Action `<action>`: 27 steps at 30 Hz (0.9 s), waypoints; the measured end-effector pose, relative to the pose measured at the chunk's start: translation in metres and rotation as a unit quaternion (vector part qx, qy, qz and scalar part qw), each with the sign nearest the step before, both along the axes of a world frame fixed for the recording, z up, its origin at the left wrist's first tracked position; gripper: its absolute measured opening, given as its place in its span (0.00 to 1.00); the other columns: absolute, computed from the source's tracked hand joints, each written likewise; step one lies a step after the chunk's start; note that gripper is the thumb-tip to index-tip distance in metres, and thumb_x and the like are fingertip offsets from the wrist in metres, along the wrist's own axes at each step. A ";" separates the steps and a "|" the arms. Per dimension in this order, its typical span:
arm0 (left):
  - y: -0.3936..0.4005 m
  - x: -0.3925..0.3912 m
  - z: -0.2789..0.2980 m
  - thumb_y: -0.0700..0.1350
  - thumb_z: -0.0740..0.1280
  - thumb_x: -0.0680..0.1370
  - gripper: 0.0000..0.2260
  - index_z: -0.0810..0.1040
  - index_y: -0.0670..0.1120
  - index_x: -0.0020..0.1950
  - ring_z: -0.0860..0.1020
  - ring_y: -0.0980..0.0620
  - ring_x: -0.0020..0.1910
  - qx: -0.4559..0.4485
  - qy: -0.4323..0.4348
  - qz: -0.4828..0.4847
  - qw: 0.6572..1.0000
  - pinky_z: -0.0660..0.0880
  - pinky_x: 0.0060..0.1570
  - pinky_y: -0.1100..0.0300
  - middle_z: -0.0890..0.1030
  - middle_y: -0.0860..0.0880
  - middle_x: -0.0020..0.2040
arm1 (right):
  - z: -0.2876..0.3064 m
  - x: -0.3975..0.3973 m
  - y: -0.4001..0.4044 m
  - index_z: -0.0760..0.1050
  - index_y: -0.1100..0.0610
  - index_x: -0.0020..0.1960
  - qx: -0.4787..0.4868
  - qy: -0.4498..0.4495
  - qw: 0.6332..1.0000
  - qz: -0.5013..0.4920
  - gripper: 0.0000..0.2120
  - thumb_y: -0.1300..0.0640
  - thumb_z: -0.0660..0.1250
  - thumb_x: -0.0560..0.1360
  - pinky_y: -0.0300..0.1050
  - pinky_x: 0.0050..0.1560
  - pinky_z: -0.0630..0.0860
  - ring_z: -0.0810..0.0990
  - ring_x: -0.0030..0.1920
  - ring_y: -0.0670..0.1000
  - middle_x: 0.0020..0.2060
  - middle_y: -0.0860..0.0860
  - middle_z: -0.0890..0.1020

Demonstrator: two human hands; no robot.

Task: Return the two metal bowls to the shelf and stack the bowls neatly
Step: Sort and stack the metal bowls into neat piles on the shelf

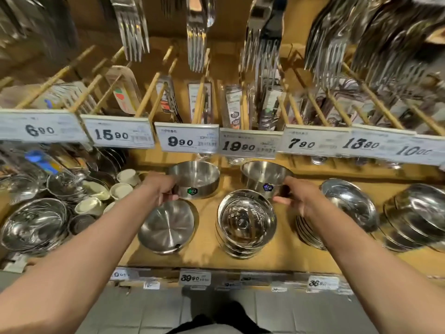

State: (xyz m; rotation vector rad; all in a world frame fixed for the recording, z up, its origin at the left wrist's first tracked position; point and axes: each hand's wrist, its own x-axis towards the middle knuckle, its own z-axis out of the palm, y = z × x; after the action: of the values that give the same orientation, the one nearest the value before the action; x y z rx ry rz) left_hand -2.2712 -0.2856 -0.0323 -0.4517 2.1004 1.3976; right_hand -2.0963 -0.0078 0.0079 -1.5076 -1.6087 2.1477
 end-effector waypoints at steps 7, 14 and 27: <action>-0.025 0.020 -0.002 0.38 0.64 0.81 0.23 0.65 0.37 0.76 0.78 0.52 0.20 0.008 -0.011 0.004 1.000 0.75 0.18 0.64 0.78 0.40 0.41 | 0.014 0.009 -0.009 0.77 0.66 0.57 0.039 0.014 0.999 -0.031 0.08 0.63 0.68 0.80 0.41 0.23 0.80 0.85 0.41 0.57 0.49 0.61 0.83; -0.055 0.053 0.003 0.40 0.75 0.75 0.19 0.76 0.36 0.62 0.81 0.44 0.32 0.009 0.042 0.046 0.998 0.77 0.22 0.60 0.81 0.39 0.44 | 0.035 0.032 -0.024 0.77 0.65 0.45 0.058 0.047 0.997 -0.022 0.07 0.62 0.72 0.78 0.44 0.29 0.83 0.86 0.30 0.54 0.44 0.60 0.84; -0.076 0.115 -0.012 0.41 0.74 0.74 0.16 0.78 0.40 0.61 0.83 0.37 0.49 -0.080 0.112 0.121 0.983 0.83 0.50 0.41 0.83 0.39 0.52 | 0.046 0.088 -0.063 0.79 0.69 0.51 0.015 0.112 0.990 0.084 0.05 0.67 0.66 0.78 0.39 0.32 0.83 0.87 0.36 0.54 0.37 0.61 0.87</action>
State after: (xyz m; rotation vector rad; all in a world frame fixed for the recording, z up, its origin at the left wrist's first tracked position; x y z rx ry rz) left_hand -2.1564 -0.3616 -0.0438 -0.6612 2.4190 1.4768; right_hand -2.0078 -0.0704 0.0536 -1.1115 -1.7319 2.2699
